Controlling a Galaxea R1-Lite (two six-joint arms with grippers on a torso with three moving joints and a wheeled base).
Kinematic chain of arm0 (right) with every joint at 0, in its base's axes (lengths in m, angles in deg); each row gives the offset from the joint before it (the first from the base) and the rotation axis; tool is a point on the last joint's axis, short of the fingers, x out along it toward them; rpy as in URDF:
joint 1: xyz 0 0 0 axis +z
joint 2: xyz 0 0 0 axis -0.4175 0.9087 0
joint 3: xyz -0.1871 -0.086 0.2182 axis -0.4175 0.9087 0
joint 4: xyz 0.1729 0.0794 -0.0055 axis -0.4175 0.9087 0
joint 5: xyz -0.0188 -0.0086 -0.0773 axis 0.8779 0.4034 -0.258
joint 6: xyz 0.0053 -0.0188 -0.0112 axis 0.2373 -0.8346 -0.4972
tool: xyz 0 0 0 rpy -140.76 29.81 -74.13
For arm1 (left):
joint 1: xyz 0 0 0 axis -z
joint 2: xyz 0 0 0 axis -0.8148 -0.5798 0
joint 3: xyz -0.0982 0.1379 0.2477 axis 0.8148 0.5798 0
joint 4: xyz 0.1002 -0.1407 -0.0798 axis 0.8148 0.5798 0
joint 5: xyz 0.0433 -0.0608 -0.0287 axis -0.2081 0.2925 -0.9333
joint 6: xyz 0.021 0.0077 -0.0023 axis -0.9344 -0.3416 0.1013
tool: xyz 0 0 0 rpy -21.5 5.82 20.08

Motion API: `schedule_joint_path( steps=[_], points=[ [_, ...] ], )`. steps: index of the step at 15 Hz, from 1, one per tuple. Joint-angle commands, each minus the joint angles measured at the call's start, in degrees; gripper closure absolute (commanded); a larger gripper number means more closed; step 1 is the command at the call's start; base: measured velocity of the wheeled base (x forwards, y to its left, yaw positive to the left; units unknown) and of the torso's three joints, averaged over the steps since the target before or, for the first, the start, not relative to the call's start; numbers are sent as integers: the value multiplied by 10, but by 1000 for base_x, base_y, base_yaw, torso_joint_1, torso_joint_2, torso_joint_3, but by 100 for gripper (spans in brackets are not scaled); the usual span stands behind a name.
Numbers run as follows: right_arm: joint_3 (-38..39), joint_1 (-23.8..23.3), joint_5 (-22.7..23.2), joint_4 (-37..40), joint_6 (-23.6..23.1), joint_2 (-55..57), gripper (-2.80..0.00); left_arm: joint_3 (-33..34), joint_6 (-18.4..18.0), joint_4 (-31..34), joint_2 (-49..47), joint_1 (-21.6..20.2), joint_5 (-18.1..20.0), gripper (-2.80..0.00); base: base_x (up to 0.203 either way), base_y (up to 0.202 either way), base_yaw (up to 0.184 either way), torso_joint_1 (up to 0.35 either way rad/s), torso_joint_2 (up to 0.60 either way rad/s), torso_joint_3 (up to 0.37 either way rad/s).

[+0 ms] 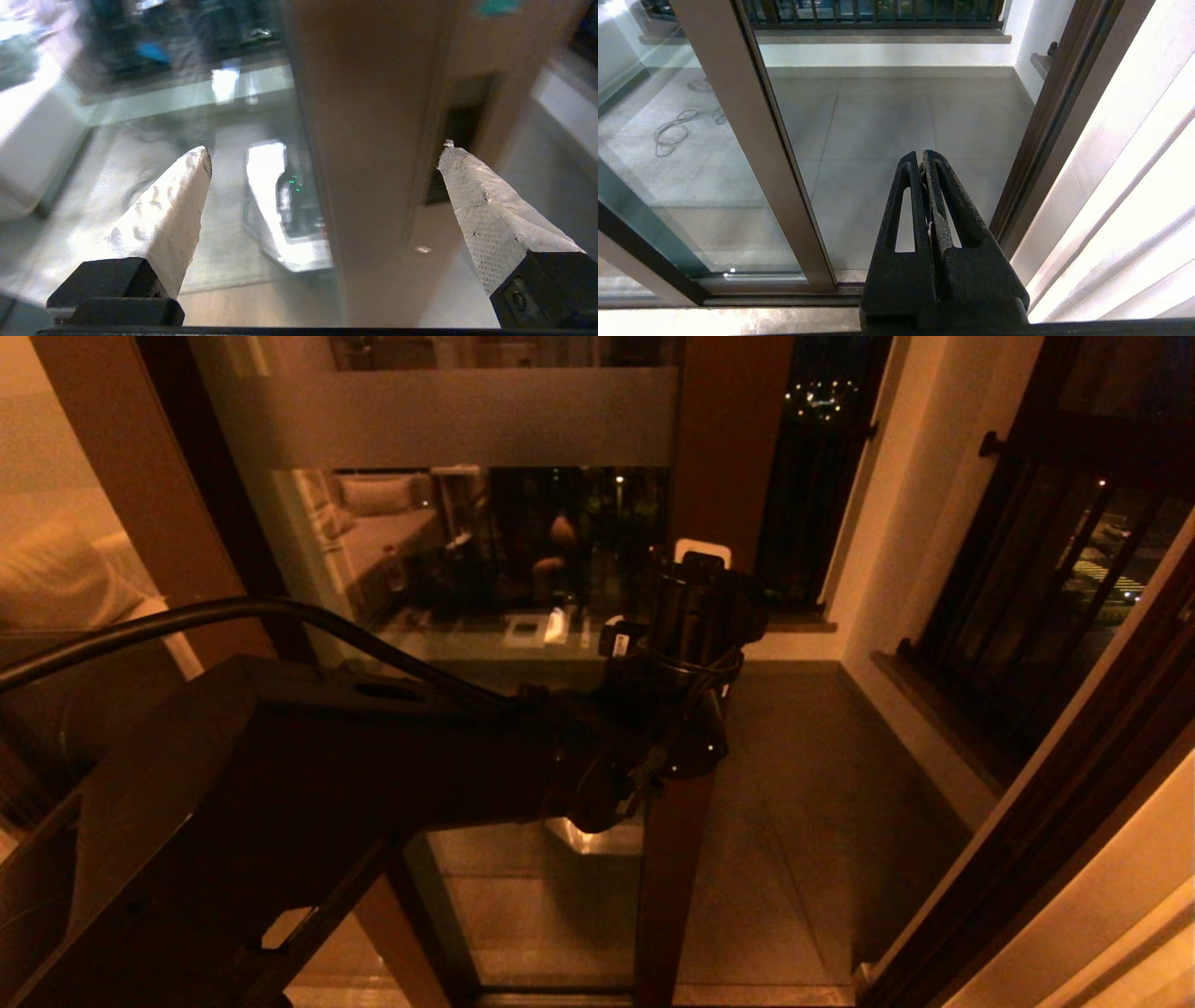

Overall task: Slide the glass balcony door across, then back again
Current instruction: Open the slid door

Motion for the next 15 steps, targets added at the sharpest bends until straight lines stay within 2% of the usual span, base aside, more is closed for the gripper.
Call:
schedule_joint_path(
  steps=[1,15],
  points=[
    [1,0,0,0,-1,0,0,0,-1,-2,4,-3,-2,-280,0,0,0,0,0,0],
    [1,0,0,0,-1,0,0,11,0,-2,11,-6,-15,-280,0,0,0,0,0,0]
  ],
)
